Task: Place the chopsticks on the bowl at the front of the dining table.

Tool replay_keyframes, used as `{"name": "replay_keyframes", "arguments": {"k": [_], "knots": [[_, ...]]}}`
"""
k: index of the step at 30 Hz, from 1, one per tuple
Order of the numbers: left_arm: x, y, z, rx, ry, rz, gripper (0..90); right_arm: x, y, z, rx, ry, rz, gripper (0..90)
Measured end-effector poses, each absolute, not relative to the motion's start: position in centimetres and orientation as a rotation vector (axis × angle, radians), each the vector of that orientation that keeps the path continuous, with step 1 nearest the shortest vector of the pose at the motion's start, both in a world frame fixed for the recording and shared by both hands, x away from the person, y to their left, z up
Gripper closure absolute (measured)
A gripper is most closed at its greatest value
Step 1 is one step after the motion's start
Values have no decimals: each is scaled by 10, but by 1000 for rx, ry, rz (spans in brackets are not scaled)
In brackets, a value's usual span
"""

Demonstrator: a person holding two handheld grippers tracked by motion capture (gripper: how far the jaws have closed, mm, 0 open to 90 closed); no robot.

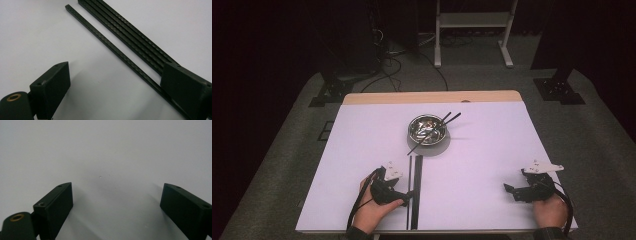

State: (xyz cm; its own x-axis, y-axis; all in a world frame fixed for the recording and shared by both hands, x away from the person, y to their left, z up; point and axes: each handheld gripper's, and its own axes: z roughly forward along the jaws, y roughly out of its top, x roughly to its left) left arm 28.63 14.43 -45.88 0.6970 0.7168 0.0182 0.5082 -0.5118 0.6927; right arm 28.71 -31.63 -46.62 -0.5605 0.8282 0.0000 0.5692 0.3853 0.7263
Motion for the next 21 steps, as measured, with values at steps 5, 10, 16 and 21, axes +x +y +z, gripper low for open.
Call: {"name": "replay_keyframes", "arguments": {"k": [5,10,16,21], "knots": [[277,145,-459,2223,926,397,82,287,-316,-466,1213,2286,984,94],[267,146,-459,2225,917,397,82,287,-316,-466,1211,2287,983,94],[258,148,-460,2220,909,395,82,287,-316,-466,1211,2287,983,94],[248,147,-460,2224,903,395,82,287,-316,-466,1211,2287,983,95]]}}
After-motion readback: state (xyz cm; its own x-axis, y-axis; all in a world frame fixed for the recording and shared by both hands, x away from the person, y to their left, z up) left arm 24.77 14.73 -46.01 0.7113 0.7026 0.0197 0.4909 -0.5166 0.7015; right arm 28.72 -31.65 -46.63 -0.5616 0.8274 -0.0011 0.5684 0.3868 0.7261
